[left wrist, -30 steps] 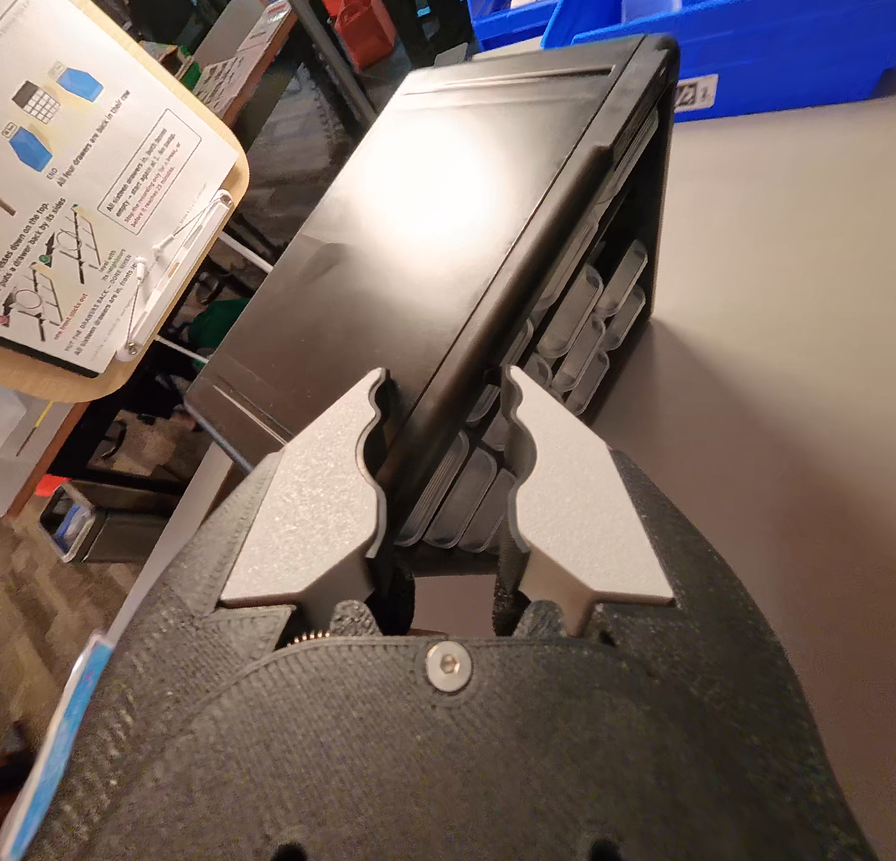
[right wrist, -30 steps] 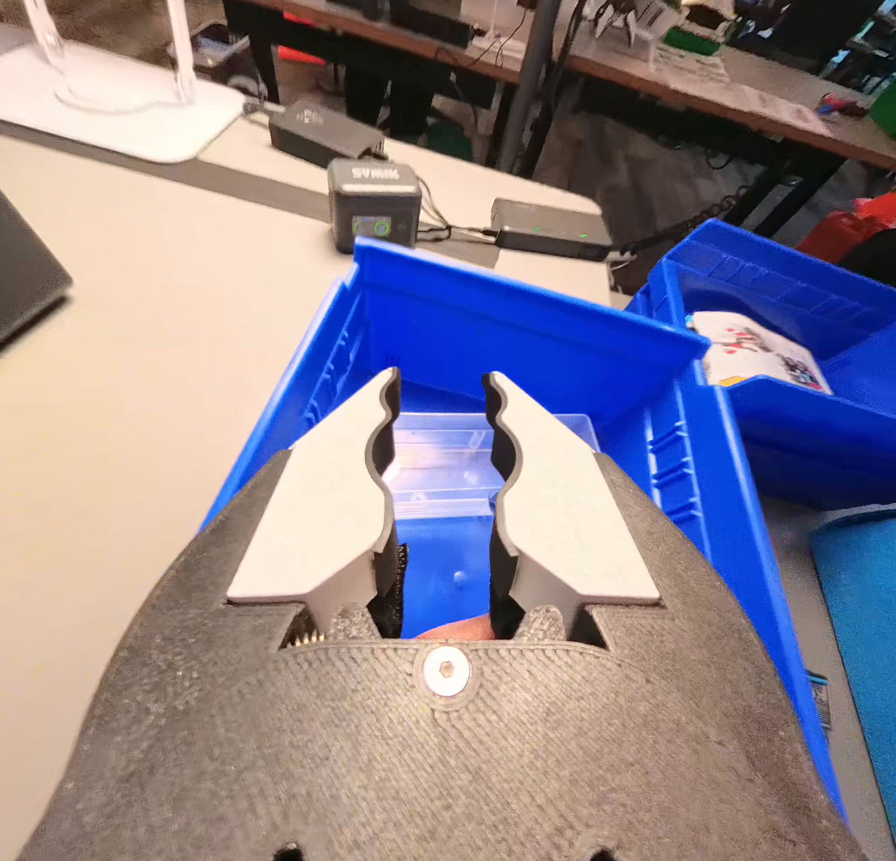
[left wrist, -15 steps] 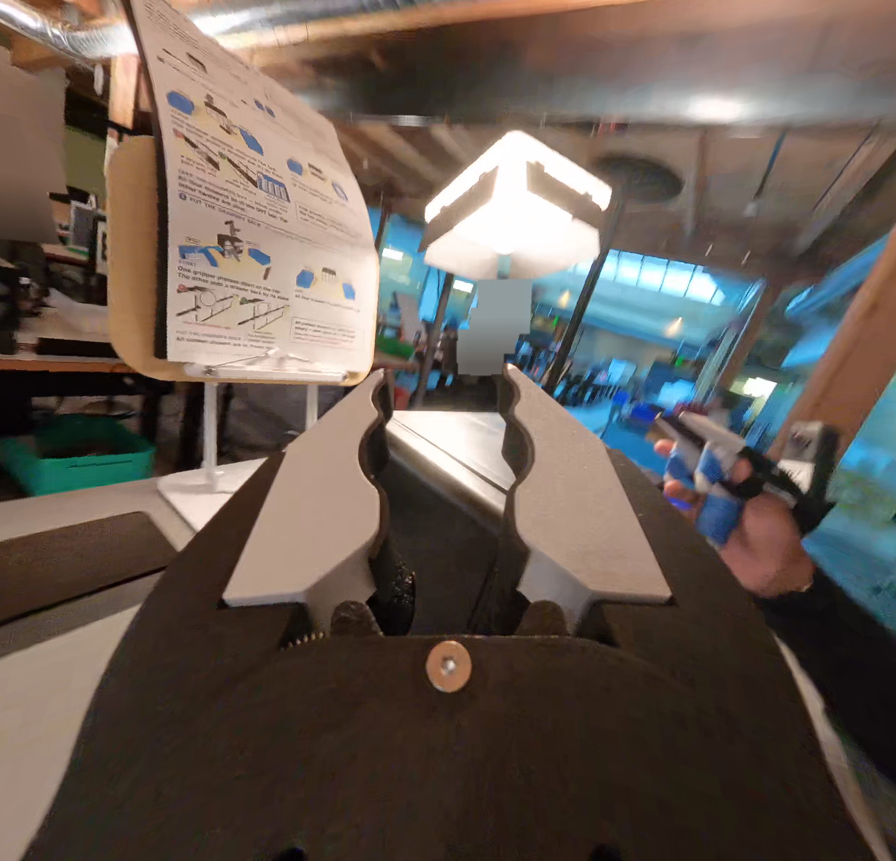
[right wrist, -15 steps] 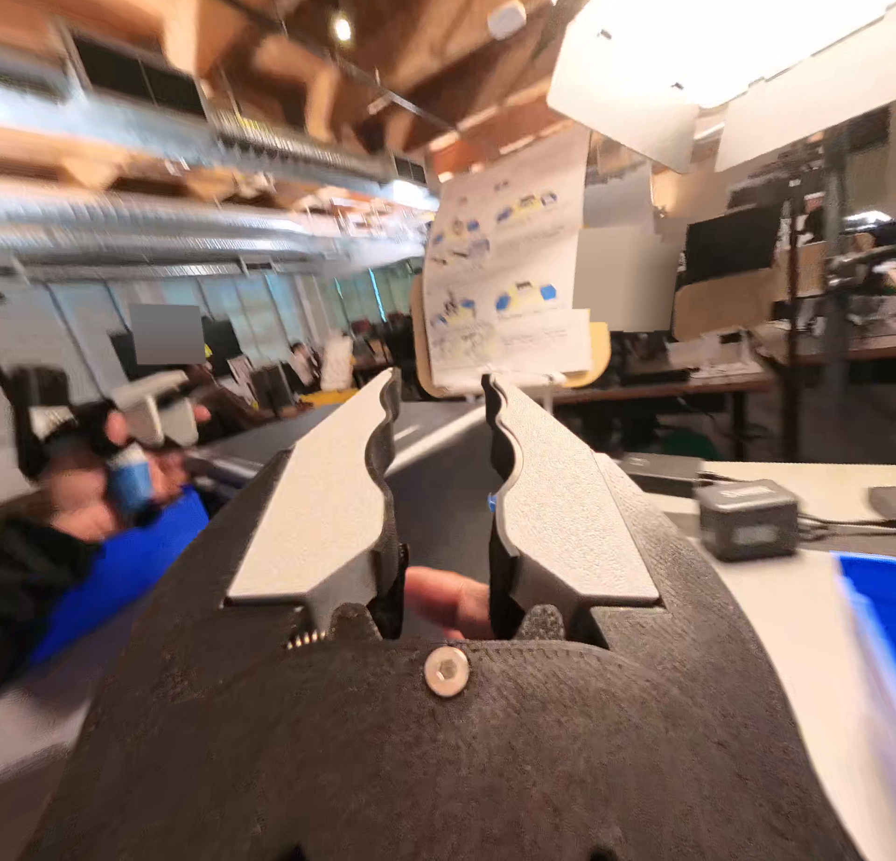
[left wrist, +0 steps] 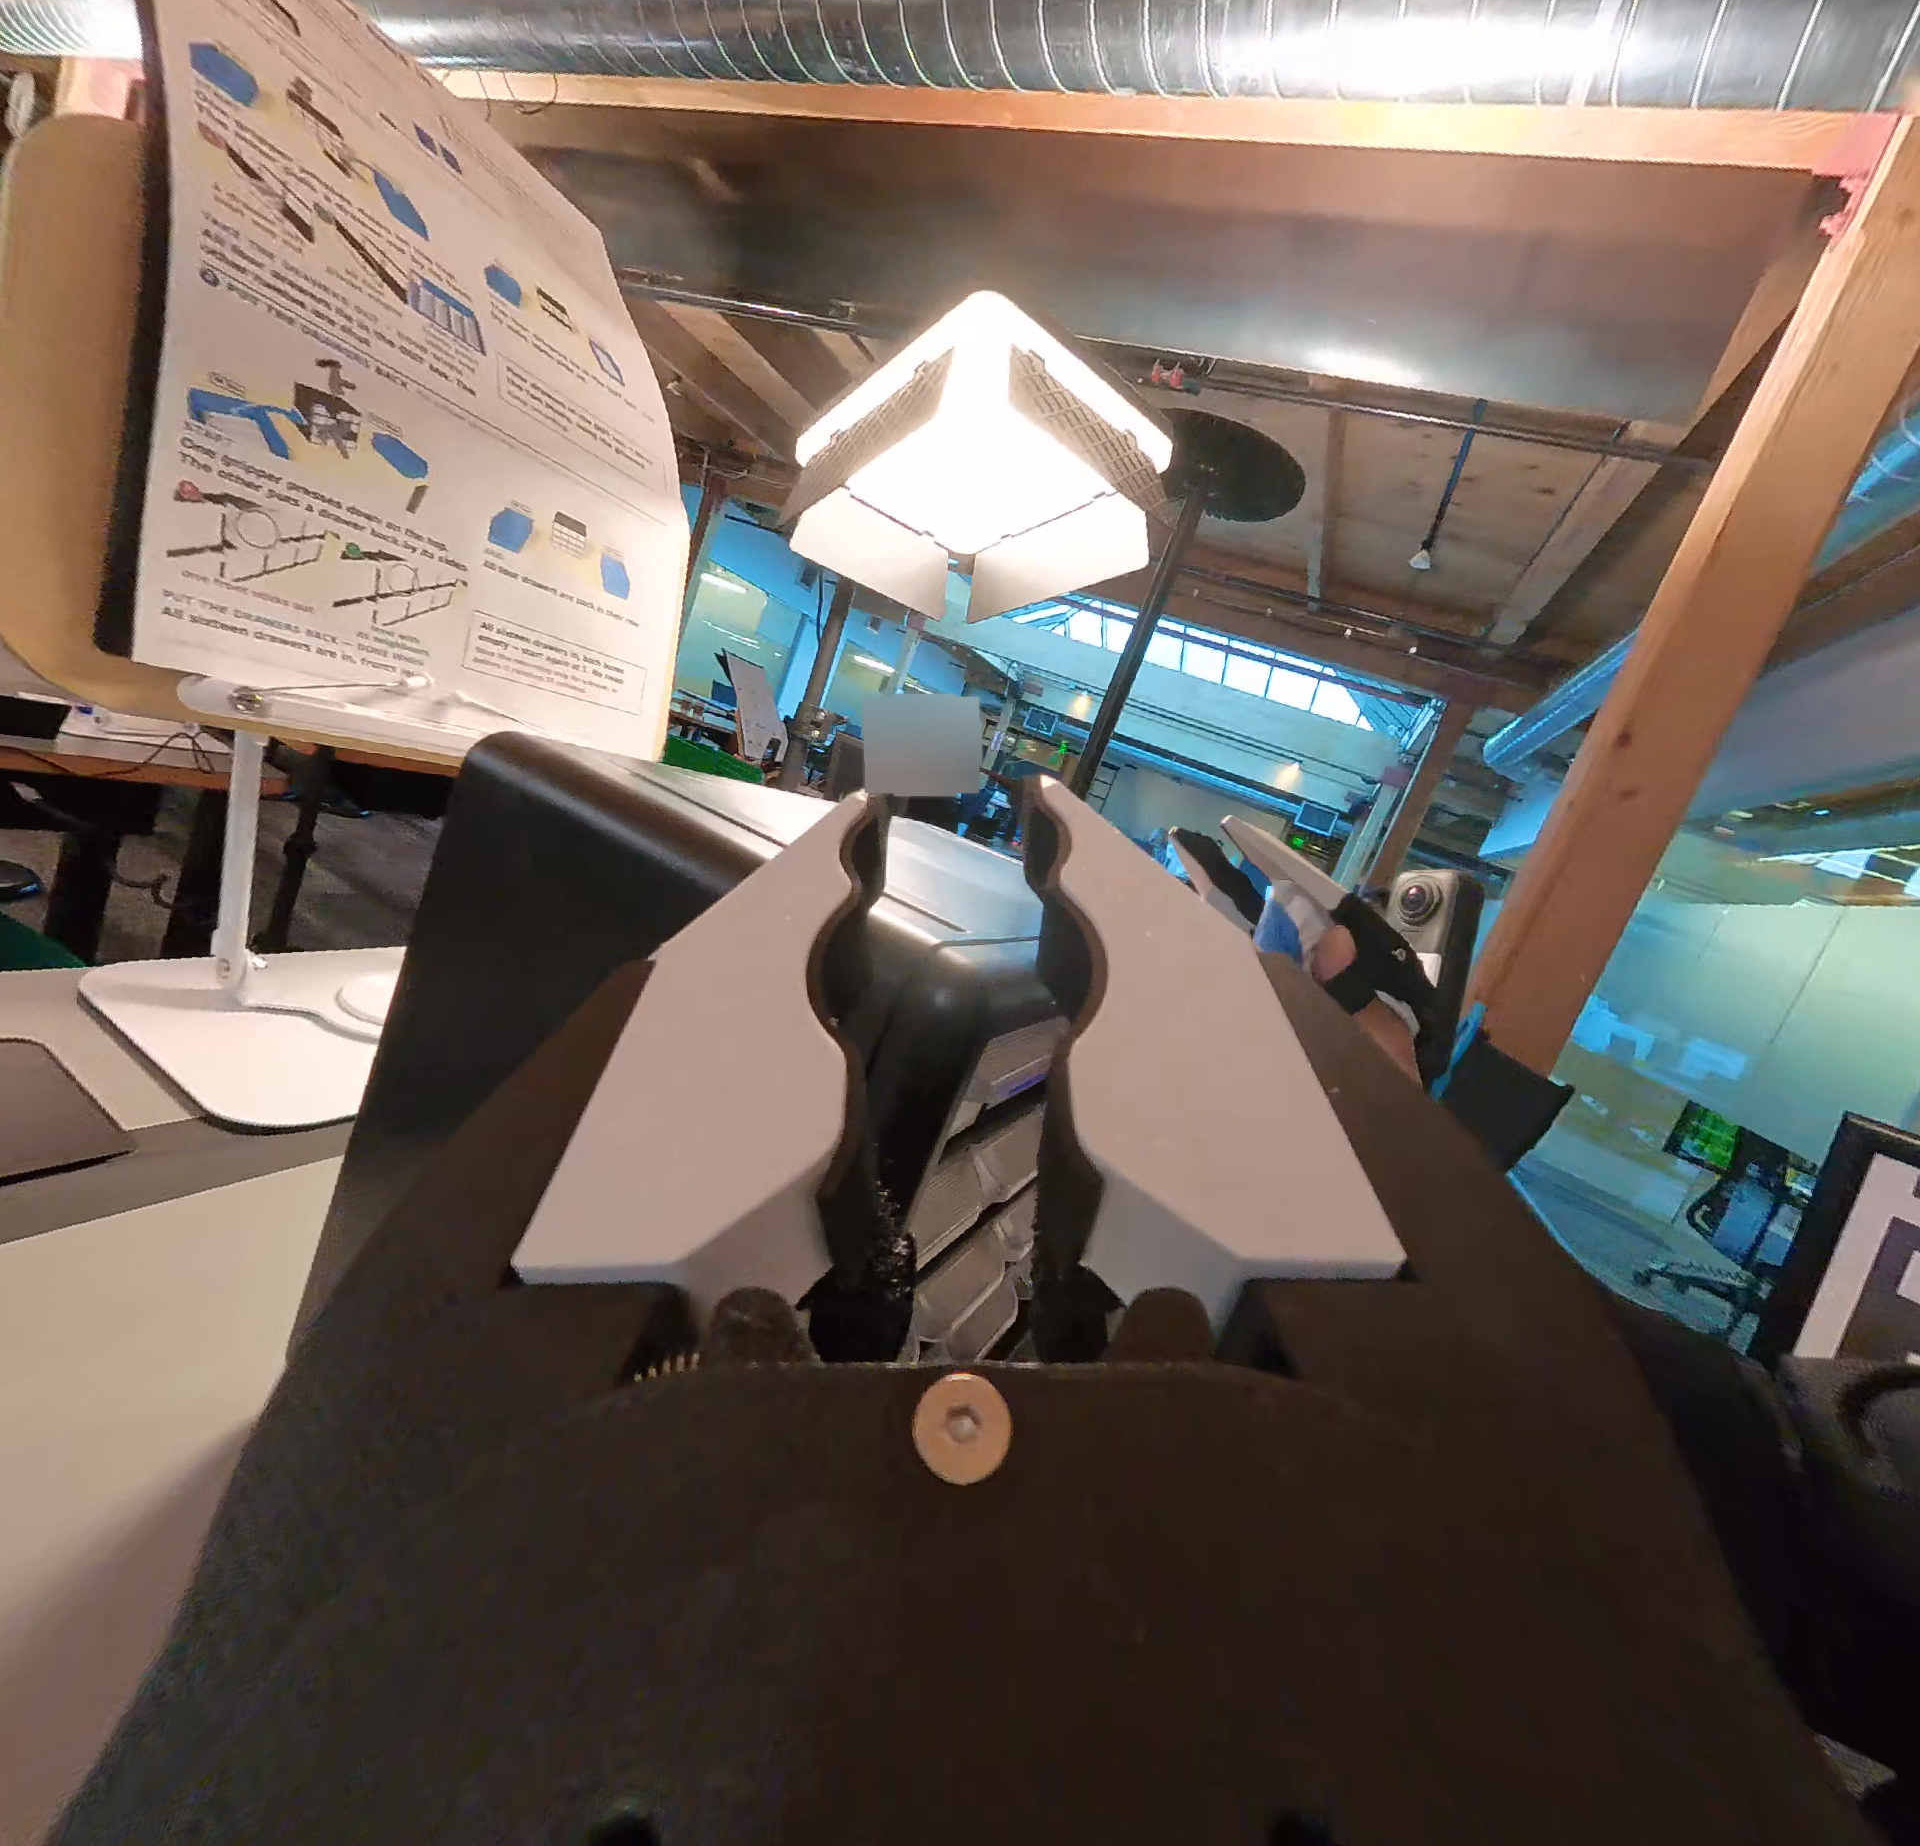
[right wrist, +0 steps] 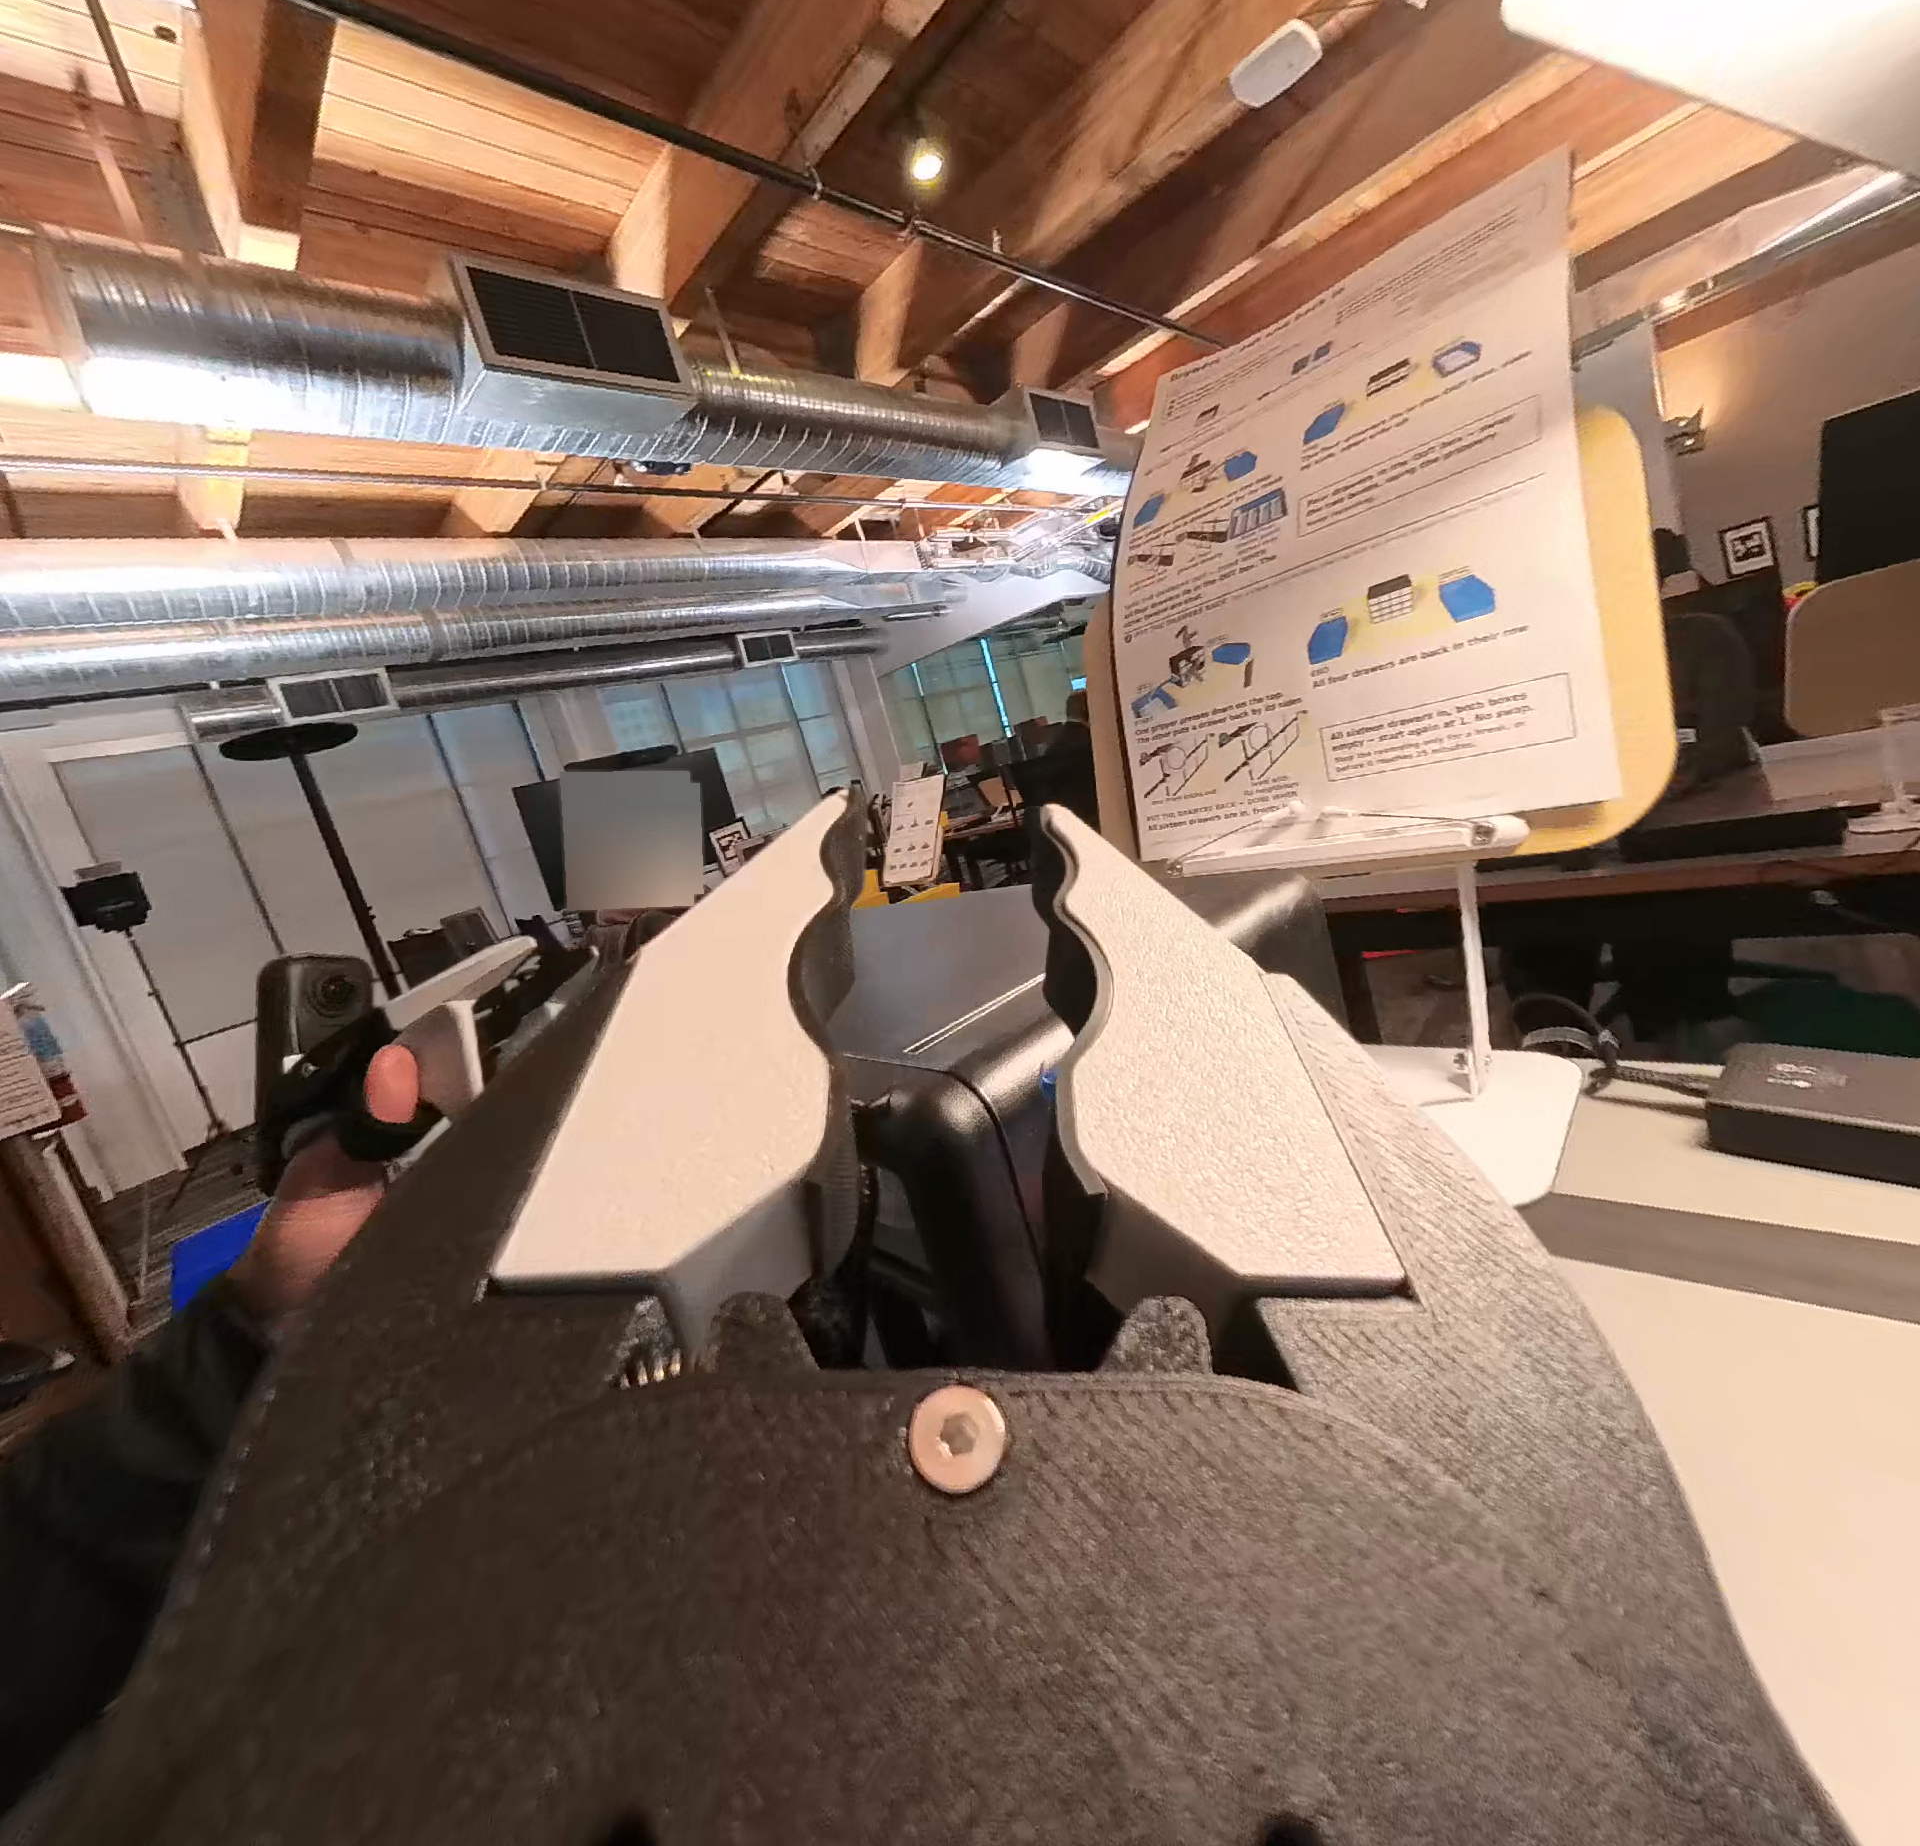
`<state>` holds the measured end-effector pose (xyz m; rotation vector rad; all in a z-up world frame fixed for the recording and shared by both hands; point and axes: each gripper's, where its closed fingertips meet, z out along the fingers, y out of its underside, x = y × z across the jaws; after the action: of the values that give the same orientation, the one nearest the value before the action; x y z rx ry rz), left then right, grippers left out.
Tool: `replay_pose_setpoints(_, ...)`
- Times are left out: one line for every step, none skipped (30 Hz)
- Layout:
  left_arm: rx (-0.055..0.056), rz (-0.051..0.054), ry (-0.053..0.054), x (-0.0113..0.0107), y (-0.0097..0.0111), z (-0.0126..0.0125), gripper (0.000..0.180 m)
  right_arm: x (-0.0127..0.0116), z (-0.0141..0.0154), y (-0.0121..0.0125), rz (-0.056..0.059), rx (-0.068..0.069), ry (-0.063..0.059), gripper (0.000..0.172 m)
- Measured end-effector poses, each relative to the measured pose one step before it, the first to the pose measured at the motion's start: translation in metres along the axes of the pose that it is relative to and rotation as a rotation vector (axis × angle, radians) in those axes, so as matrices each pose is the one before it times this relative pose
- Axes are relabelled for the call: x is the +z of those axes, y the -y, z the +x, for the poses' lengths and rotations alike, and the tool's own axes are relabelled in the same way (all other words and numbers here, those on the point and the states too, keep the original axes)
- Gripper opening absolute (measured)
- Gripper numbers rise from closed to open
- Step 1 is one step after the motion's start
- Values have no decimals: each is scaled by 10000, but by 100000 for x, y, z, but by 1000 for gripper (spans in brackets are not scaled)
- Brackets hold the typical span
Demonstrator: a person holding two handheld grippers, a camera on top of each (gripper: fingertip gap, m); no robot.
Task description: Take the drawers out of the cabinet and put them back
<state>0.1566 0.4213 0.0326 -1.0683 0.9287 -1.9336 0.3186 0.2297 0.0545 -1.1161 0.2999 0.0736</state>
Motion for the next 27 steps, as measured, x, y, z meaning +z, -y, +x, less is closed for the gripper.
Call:
replay_pose_setpoints(-12, 19, 50, -142, 123, -118, 27, 369, 82, -223, -14, 29, 74, 34)
replay_pose_setpoints(-71, 5, 18, -121, 70, -94, 27, 303, 96, -174, -6, 35, 67, 34)
replay_pose_setpoints(-64, -3, 6, -93, 37, -68, 27, 233, 170, -80, 17, 0, 6, 34)
replay_pose_setpoints(-36, -6, 2, -59, 40, -29, 27, 131, 192, -18, 16, 34, -15, 34)
replay_pose_setpoints(-12, -5, 0, -31, 101, 8, 27, 21, 170, 57, 25, 48, -15, 34)
replay_pose_setpoints(39, 13, 32, -22, 271, 37, 27, -111, 170, 86, 21, 47, -25, 34)
replay_pose_setpoints(110, 60, 65, -40, 533, 115, 28, -278, 163, 90, 4, 65, -33, 34)
replay_pose_setpoints(220, 57, 61, -9, 736, 273, 30, -466, 79, 133, -17, 16, -18, 34)
replay_pose_setpoints(379, -123, 76, 68, 673, 384, 32, -626, 17, 82, -64, -208, -31, 34)
replay_pose_setpoints(568, -426, 143, 230, 372, 384, 35, -738, 101, -71, -161, -461, -135, 34)
replay_pose_setpoints(788, -719, 245, 380, -12, 280, 40, -790, 82, -301, -267, -601, -140, 32)
replay_pose_setpoints(962, -948, 323, 485, -352, 149, 45, -760, -196, -538, -323, -621, 54, 30)
replay_pose_setpoints(1020, -1130, 208, 595, -677, 290, 51, -633, -551, -747, -307, -555, 286, 29)
replay_pose_setpoints(978, -1262, -61, 679, -927, 671, 57, -447, -608, -973, -325, -447, 303, 28)
replay_pose_setpoints(922, -1297, -186, 768, -1025, 836, 60, -218, -514, -1163, -396, -338, 190, 28)
replay_pose_setpoints(930, -1204, -83, 825, -882, 646, 63, -32, -677, -1195, -413, -246, 228, 28)
replay_pose_setpoints(947, -997, 92, 830, -572, 358, 66, 118, -815, -1006, -312, -208, 254, 28)
replay_pose_setpoints(862, -742, 176, 762, -246, 161, 69, 208, -793, -734, -191, -175, 182, 28)
replay_pose_setpoints(641, -539, 129, 680, -23, 133, 72, 297, -681, -498, -90, -127, 109, 29)
replay_pose_setpoints(397, -391, 6, 590, 42, 205, 74, 369, -696, -414, -88, -121, 134, 28)
replay_pose_setpoints(253, -251, -46, 498, 48, 227, 70, 402, -634, -406, -134, -221, 110, 28)
replay_pose_setpoints(204, -171, 25, 410, -49, 81, 70, 410, -490, -393, -159, -373, 14, 27)
replay_pose_setpoints(119, -81, -47, 311, -110, 157, 71, 418, -316, -526, -263, -543, -84, 27)
replay_pose_setpoints(-15, 62, -180, 193, -34, 335, 69, 414, -62, -666, -354, -675, -231, 28)
replay_pose_setpoints(-64, 134, -178, 136, -34, 331, 66, 415, -36, -670, -353, -694, -219, 28)
replay_pose_setpoints(42, 135, -85, 102, -15, 150, 66, 356, -63, -512, -260, -682, -208, 28)
replay_pose_setpoints(49, 90, -34, -15, 10, -16, 66, 279, -61, -219, -96, -628, -203, 28)
